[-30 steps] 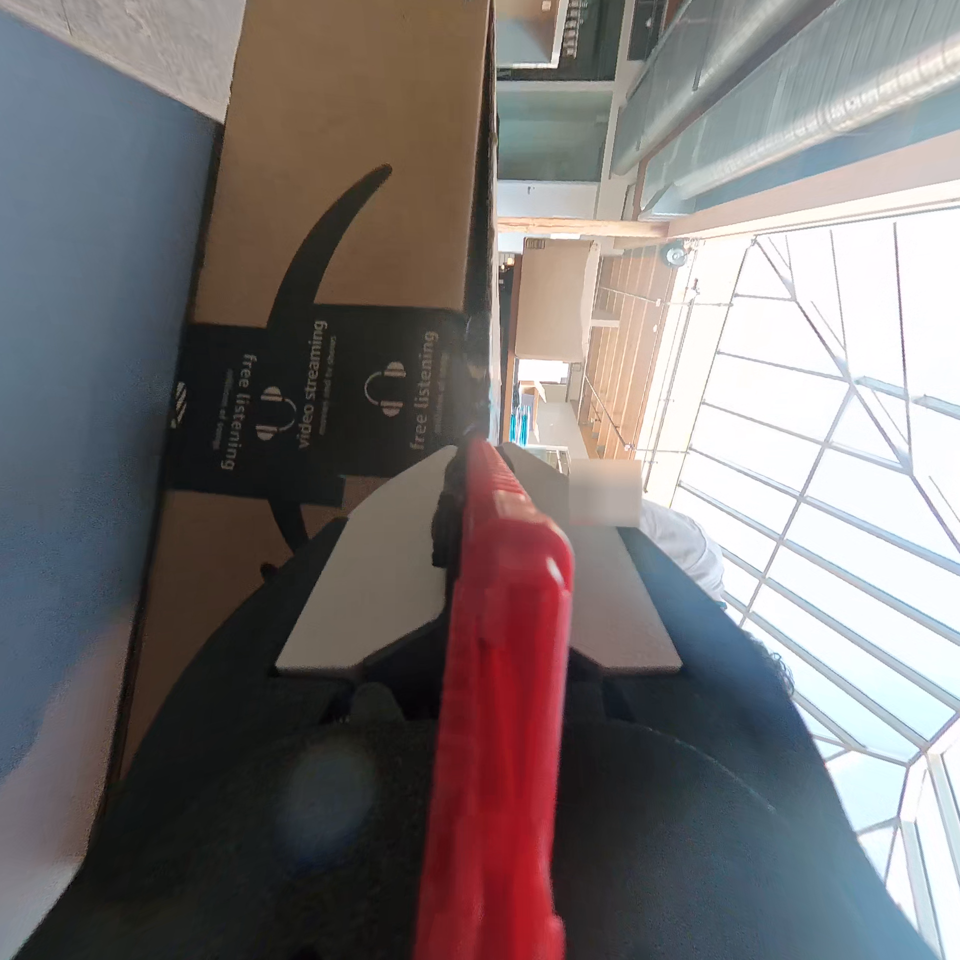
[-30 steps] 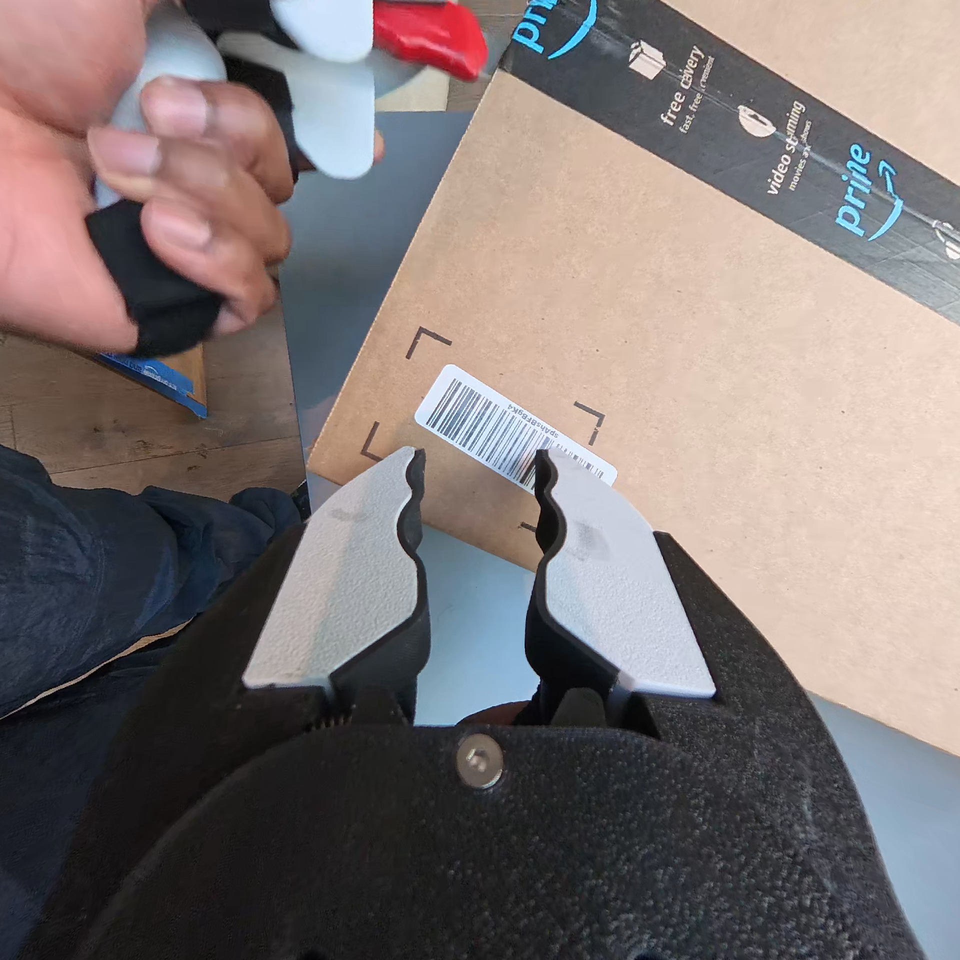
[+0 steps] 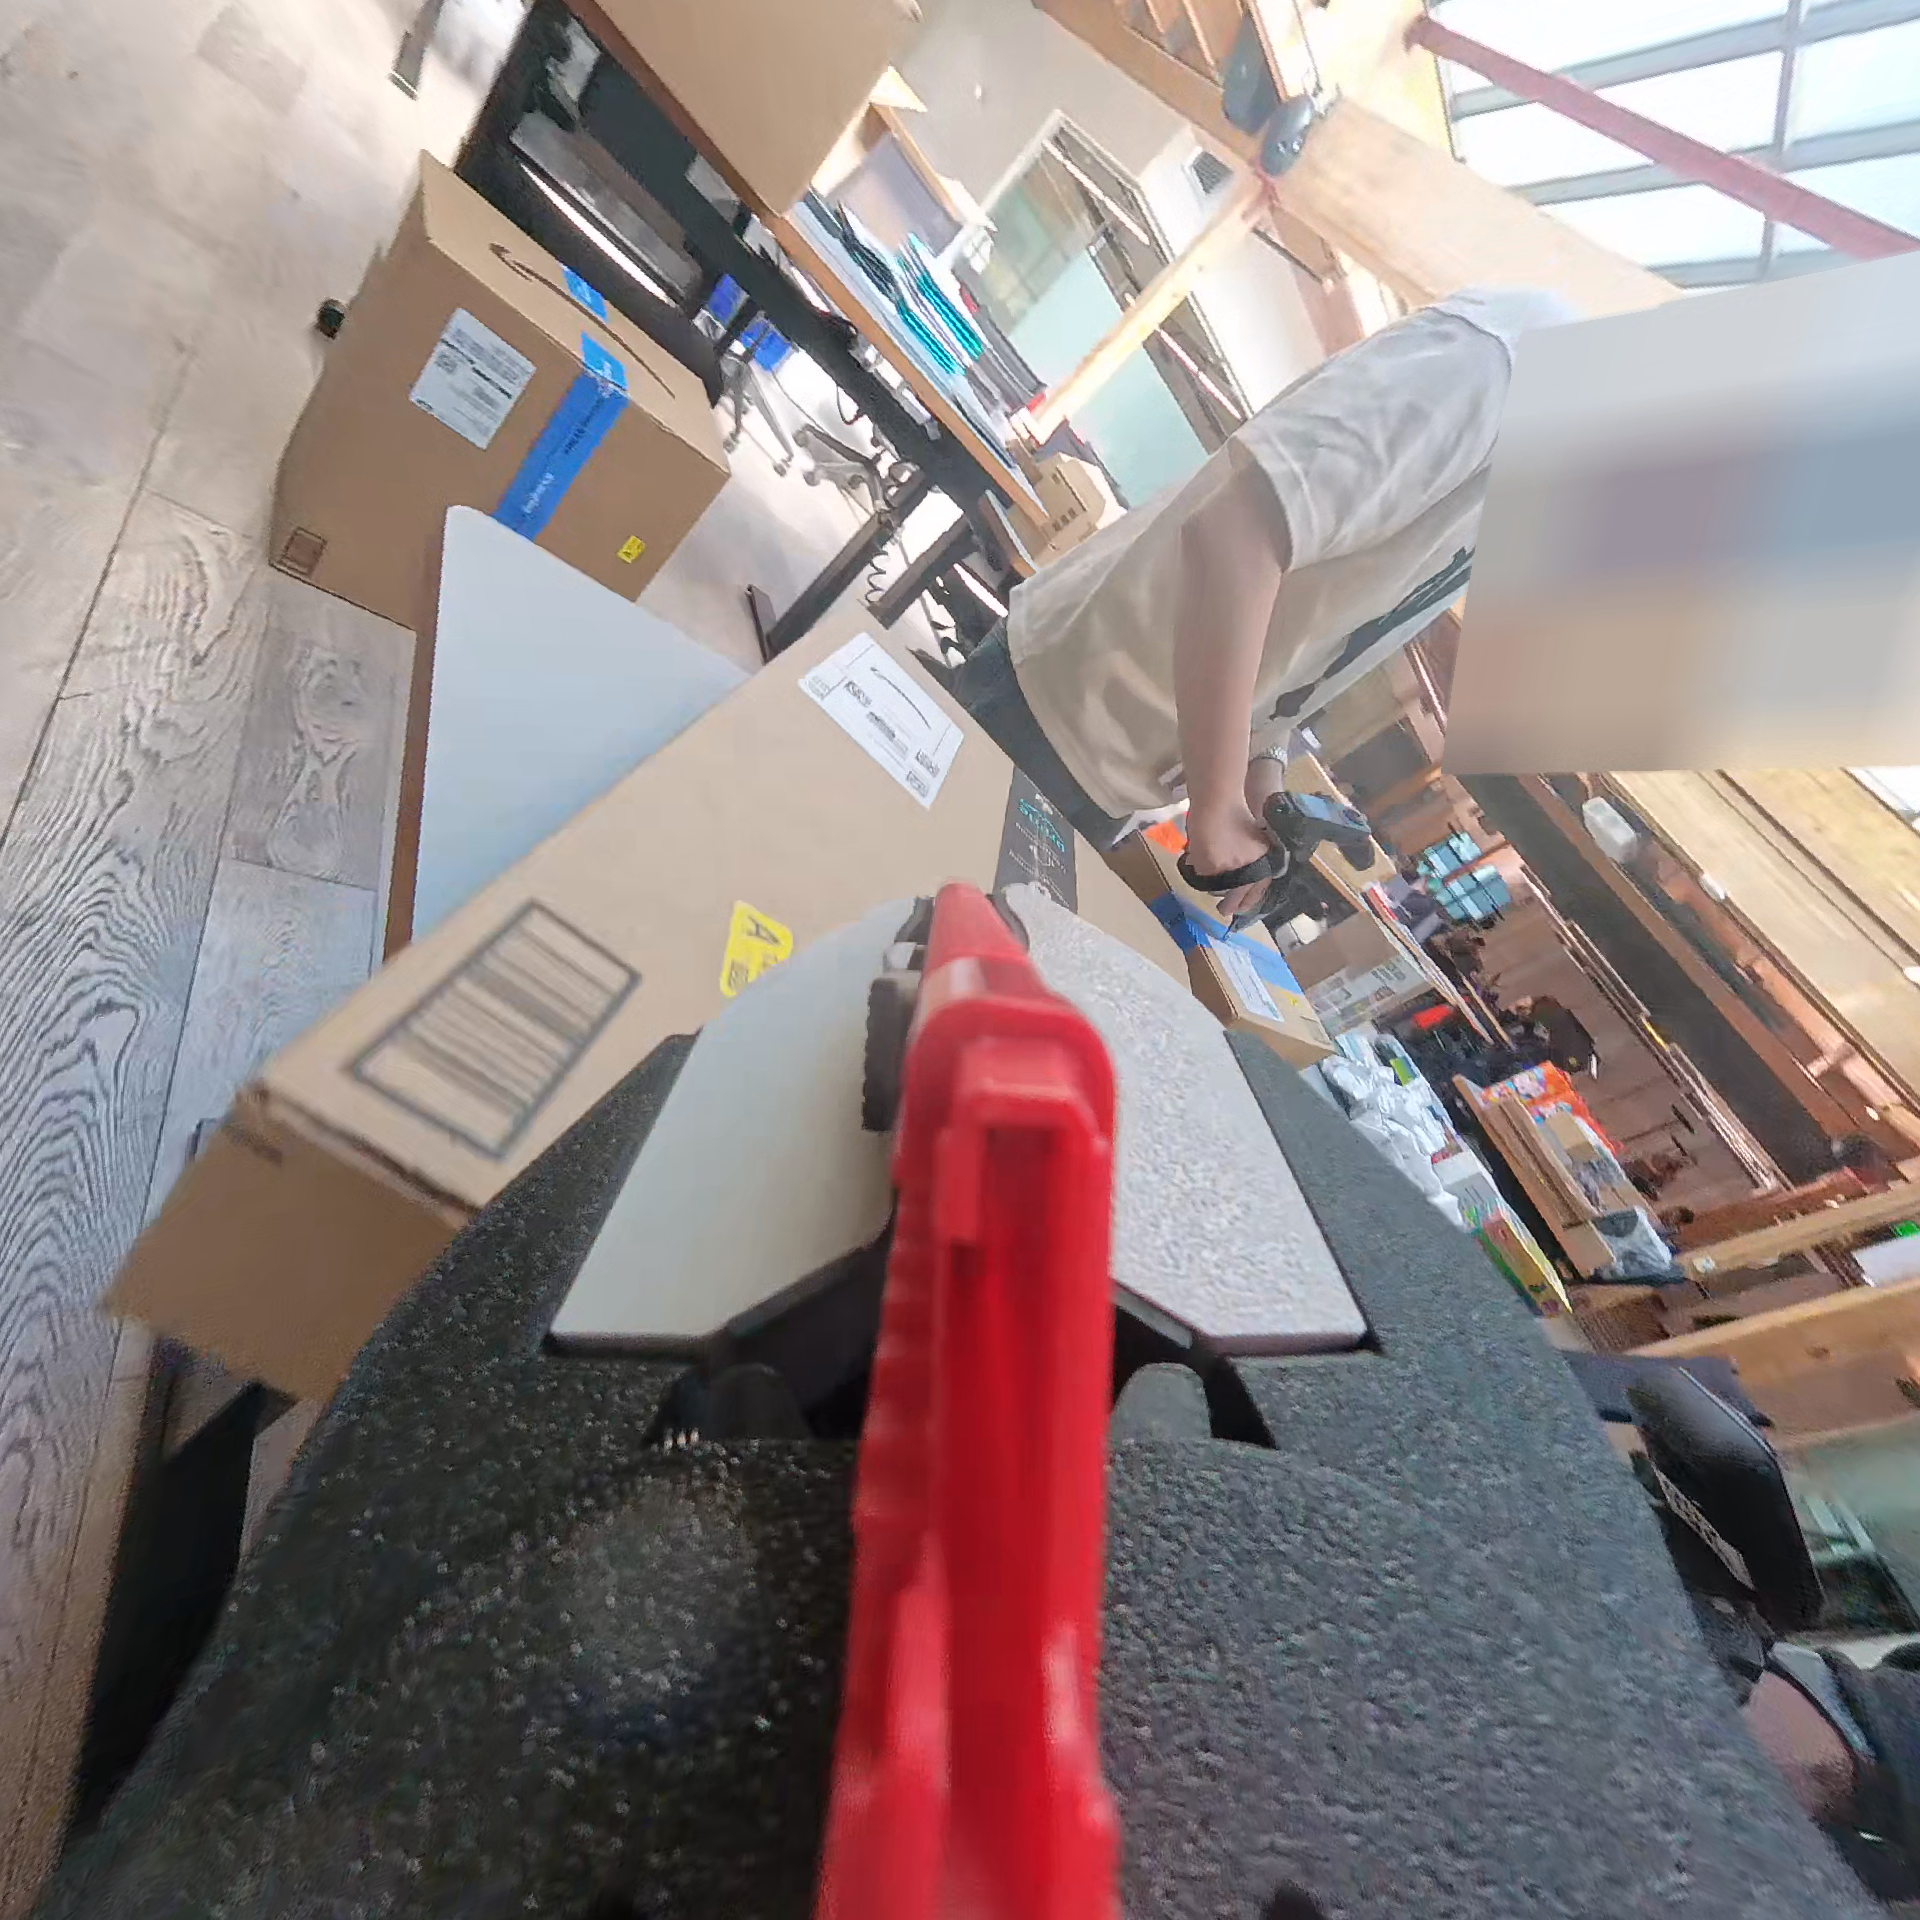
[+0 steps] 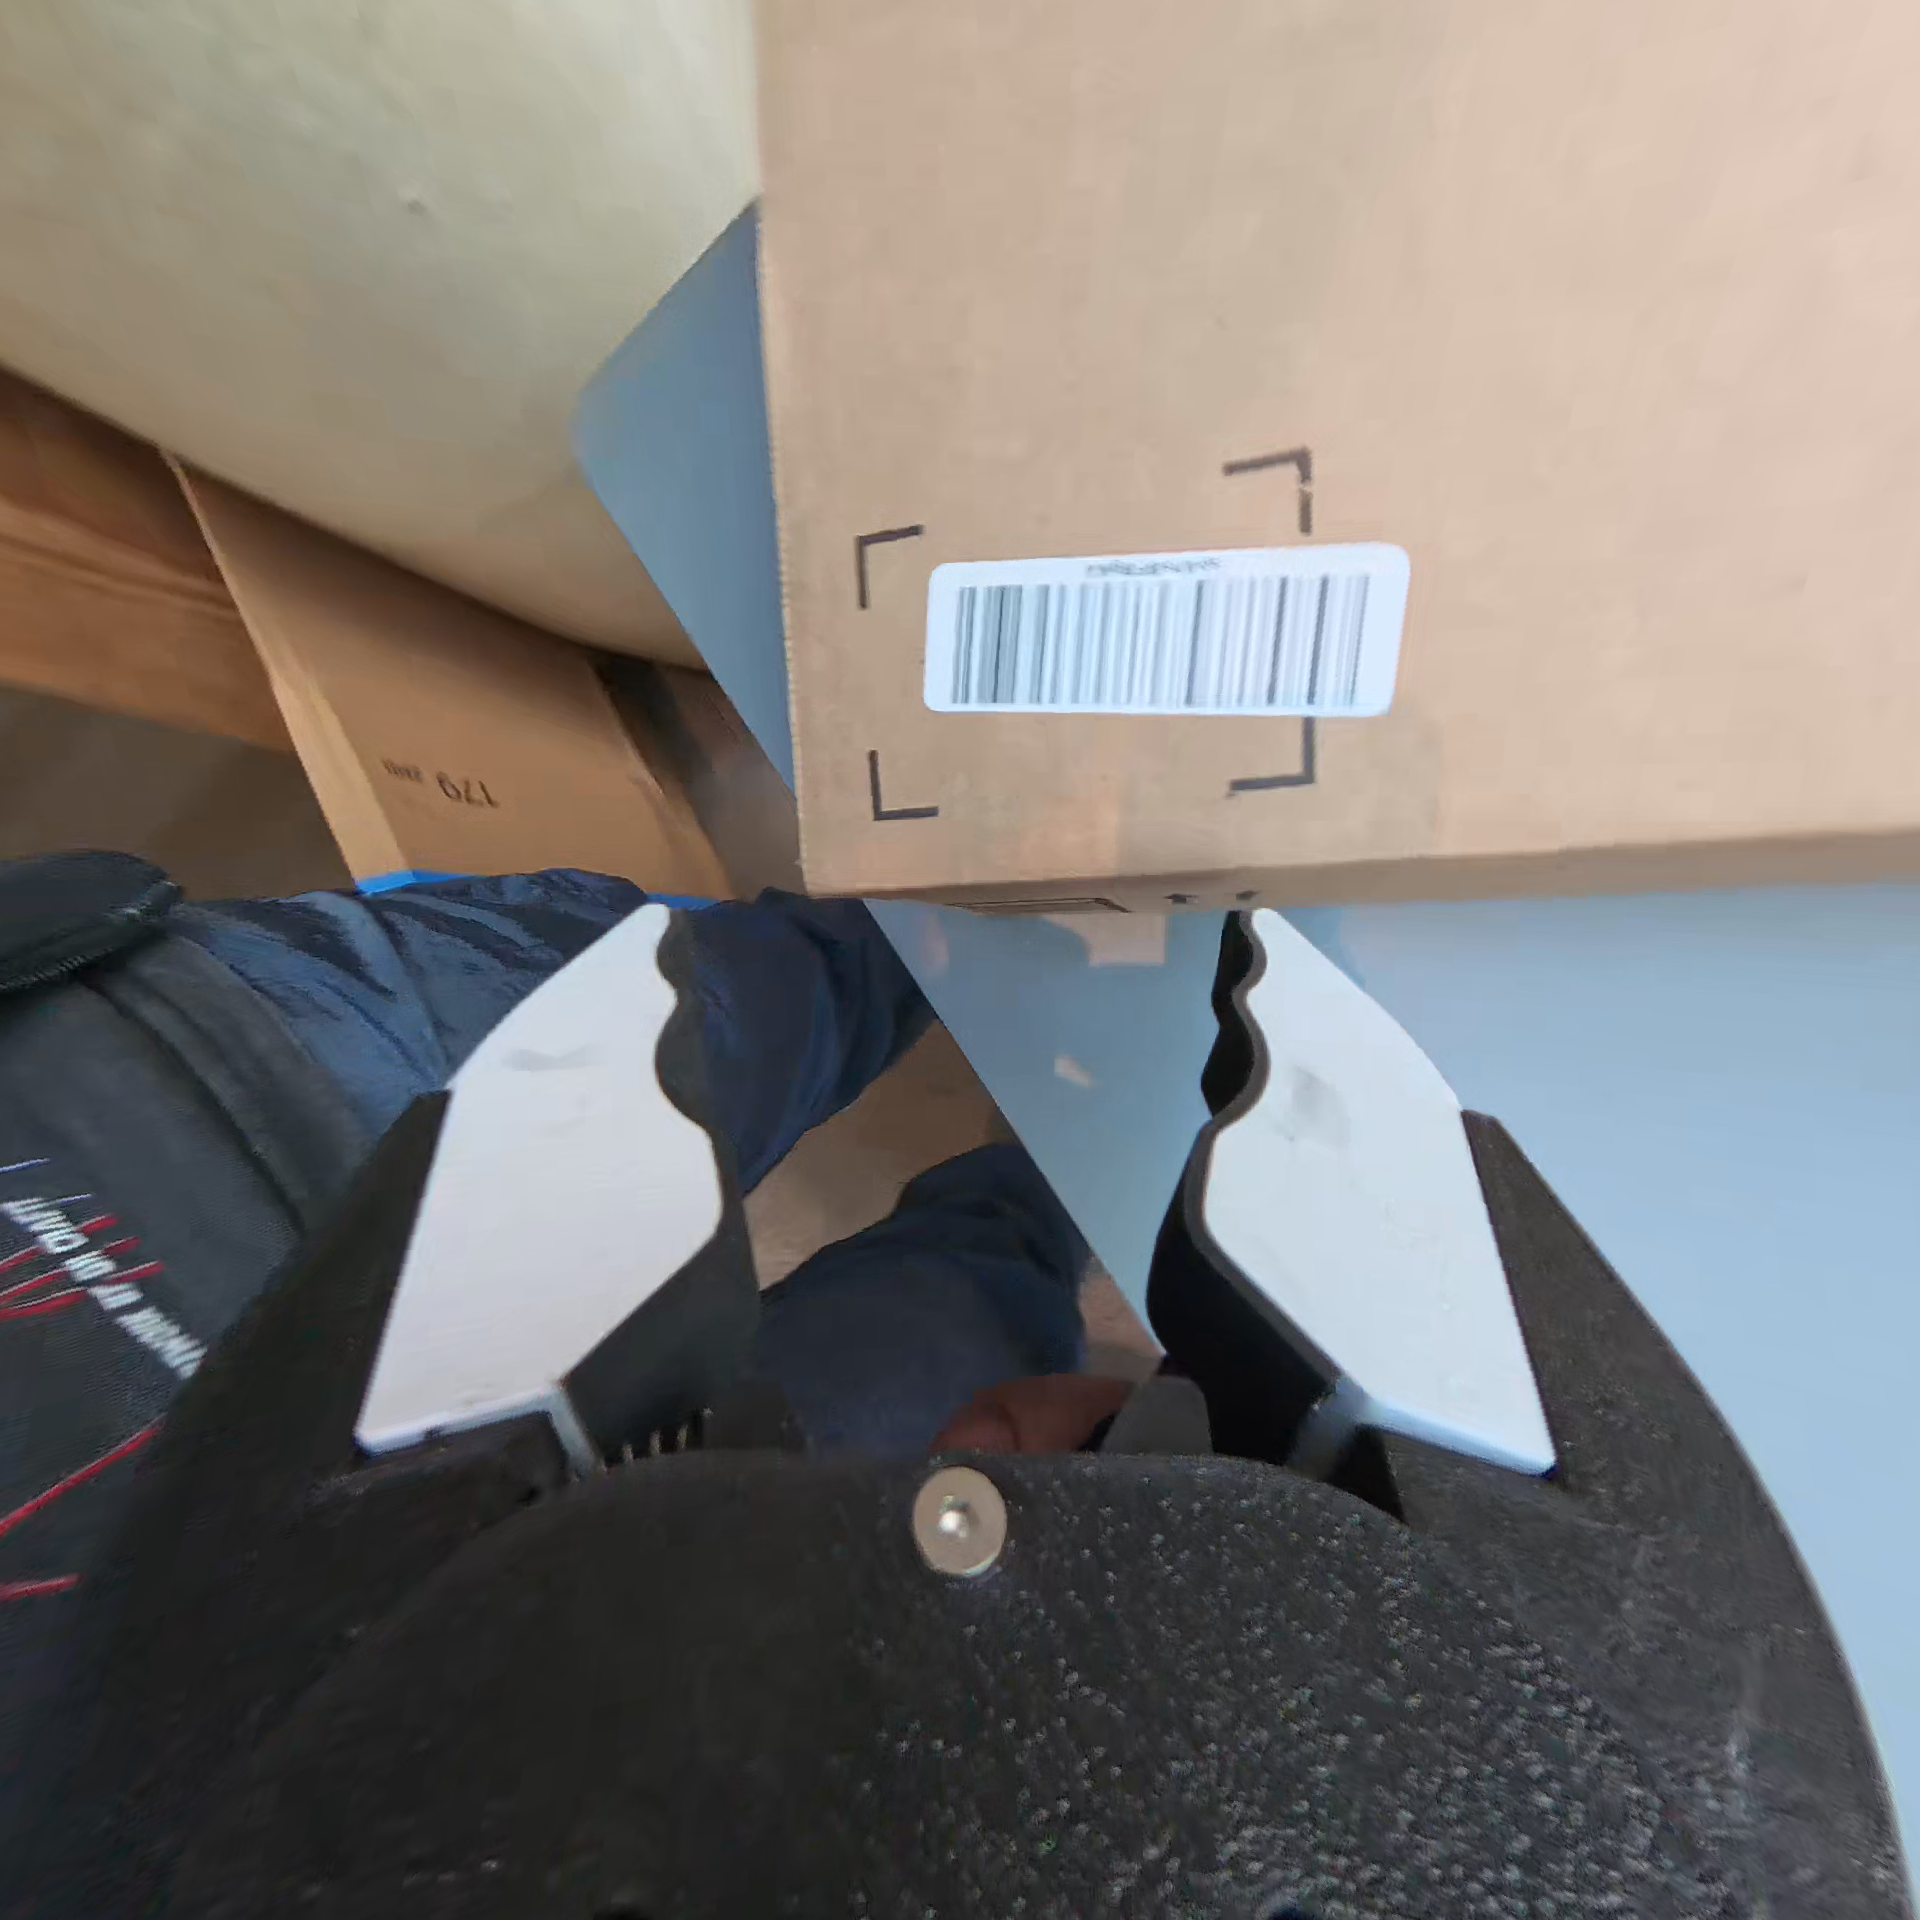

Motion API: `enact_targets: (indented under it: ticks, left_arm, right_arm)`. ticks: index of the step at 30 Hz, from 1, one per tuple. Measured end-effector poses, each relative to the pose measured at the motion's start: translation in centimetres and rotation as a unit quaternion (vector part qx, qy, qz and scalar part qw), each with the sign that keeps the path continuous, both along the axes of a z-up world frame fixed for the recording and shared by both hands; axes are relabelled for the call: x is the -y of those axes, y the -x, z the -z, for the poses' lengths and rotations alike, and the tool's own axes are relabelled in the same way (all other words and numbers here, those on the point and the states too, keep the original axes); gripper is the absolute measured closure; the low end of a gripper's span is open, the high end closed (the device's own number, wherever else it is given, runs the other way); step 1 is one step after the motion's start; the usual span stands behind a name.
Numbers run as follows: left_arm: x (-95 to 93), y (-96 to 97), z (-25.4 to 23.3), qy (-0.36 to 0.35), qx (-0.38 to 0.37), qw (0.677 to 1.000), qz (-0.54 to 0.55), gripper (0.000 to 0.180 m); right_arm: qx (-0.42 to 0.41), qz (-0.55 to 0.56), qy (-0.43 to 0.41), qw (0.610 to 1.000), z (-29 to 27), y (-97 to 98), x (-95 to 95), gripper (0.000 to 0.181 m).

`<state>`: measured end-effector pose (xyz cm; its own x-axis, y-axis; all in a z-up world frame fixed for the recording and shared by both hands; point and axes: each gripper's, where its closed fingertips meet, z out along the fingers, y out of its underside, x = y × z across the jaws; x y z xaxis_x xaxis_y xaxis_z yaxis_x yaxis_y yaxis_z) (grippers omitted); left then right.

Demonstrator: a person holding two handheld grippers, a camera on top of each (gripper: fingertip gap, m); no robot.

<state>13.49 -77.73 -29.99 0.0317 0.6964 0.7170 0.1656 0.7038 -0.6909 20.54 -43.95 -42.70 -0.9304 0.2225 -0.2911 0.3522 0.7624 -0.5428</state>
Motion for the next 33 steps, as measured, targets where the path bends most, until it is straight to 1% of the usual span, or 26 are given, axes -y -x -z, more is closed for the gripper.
enact_targets:
  ticks: [2,5,7,9,10,12,15,18,20,21,27,29,30,31,33]
  left_arm:
    - [2.7,4.0,0.2,-0.003,0.003,1.0,0.031,0.168]
    - [5.0,9.3,1.7,-0.033,0.027,0.995,0.092,0.167]
    - [4.9,11.9,3.6,-0.06,0.056,0.985,0.152,0.171]
    - [3.5,13.3,5.1,-0.107,0.077,0.967,0.217,0.17]
    - [2.6,13.5,5.7,-0.114,0.09,0.958,0.248,0.168]
    - [2.0,13.2,6.9,-0.079,0.118,0.949,0.282,0.168]
    - [1.3,12.2,6.2,-0.103,0.105,0.936,0.318,0.168]
    - [-0.8,9.2,6.5,-0.112,0.119,0.921,0.354,0.172]
    - [-2.9,6.2,6.3,-0.131,0.114,0.914,0.367,0.173]
    - [-4.1,4.5,6.1,-0.152,0.105,0.912,0.367,0.168]
    - [-16.1,-7.3,4.8,-0.305,0.064,0.88,0.358,0.168]
    - [-19.0,-9.3,4.2,-0.342,0.046,0.874,0.343,0.17]
    - [-19.3,-9.5,4.0,-0.345,0.037,0.878,0.33,0.17]
    - [-18.8,-9.1,3.8,-0.342,0.027,0.887,0.31,0.171]
    - [-16.1,-7.1,3.7,-0.316,0.017,0.909,0.271,0.168]
  right_arm:
    - [0.017,0.035,-0.009,0.999,0.4,0.6,-0.1,0.082]
    - [0.041,0.09,-0.027,0.995,0.6,1.6,-0.2,0.074]
    - [0.079,0.135,-0.017,0.988,0.4,1.8,0.4,0.073]
    - [0.122,0.168,-0.004,0.978,0.1,1.7,1.4,0.073]
    - [0.145,0.181,0.005,0.973,0.0,1.6,2.1,0.072]
    - [0.174,0.219,0.007,0.96,-0.1,1.8,2.8,0.067]
    - [0.202,0.256,0.008,0.945,-0.4,2.1,2.8,0.061]
    - [0.189,0.265,-0.026,0.945,0.1,2.4,0.9,0.056]
    - [0.169,0.268,-0.06,0.947,0.8,2.9,-1.4,0.052]
    - [0.156,0.269,-0.079,0.947,1.1,3.3,-2.9,0.05]
    - [0.081,0.287,-0.171,0.939,2.9,8.1,-13.2,0.035]
    - [0.088,0.267,-0.19,0.941,2.9,9.3,-16.1,0.037]
    - [0.097,0.273,-0.191,0.938,2.5,9.9,-17.2,0.045]
    - [0.097,0.285,-0.183,0.936,2.0,10.4,-18.0,0.054]
    - [0.095,0.31,-0.146,0.935,0.4,10.8,-18.9,0.061]
